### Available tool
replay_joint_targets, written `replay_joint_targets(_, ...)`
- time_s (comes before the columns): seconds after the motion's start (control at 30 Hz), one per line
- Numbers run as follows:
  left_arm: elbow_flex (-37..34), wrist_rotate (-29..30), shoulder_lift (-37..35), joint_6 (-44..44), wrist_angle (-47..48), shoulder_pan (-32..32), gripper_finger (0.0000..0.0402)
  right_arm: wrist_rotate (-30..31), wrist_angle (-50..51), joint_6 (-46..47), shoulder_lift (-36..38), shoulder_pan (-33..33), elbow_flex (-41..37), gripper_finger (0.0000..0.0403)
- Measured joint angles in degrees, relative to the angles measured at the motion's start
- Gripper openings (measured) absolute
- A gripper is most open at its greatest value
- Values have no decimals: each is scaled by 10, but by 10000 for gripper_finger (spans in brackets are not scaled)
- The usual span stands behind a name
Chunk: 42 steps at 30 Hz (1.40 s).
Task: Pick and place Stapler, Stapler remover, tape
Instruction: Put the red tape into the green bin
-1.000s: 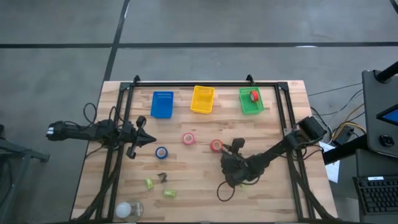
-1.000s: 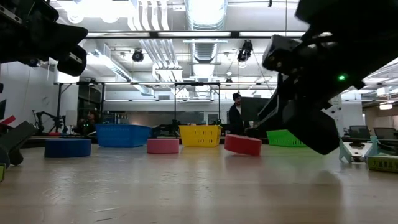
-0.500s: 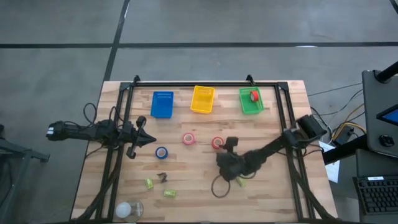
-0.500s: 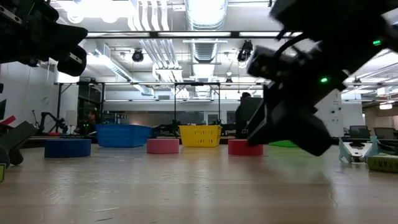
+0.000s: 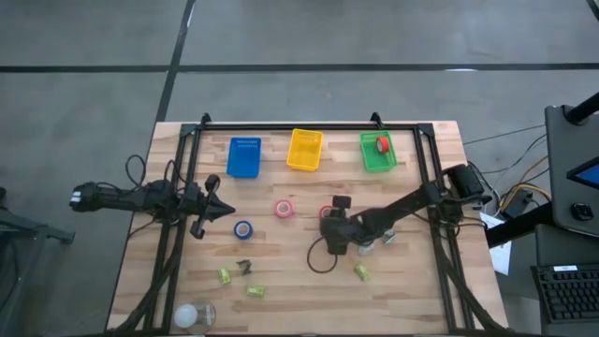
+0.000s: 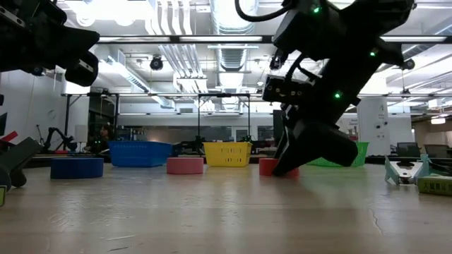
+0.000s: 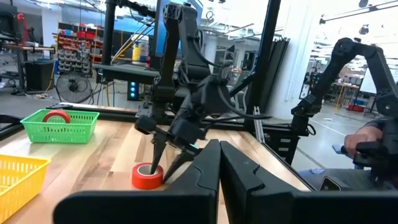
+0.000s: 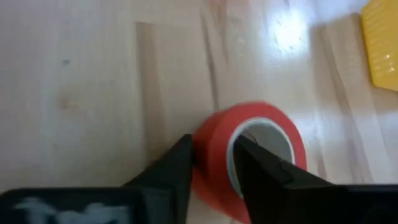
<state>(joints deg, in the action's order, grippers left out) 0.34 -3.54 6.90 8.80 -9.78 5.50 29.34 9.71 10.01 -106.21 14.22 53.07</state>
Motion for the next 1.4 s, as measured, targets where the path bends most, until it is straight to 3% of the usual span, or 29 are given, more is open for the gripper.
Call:
replay_joint_targets(0.17,0,0,0,0,0,0,10,-16,12,5,25,-15,1,35)
replay_joint_targets(0.47,0,0,0,0,2,0,10,26,129,52,128,-70,-1,36)
replay_joint_targets(0.73,0,0,0,0,8,0,10,3,234,84,264,-188,-3,43)
replay_joint_targets(0.9,0,0,0,0,9,0,10,-107,237,96,321,-298,-10,44)
replay_joint_targets(1.2,0,0,0,0,9,0,10,-219,206,82,307,-452,-24,47)
replay_joint_targets(1.4,0,0,0,0,9,0,10,-225,191,61,255,-489,-26,49)
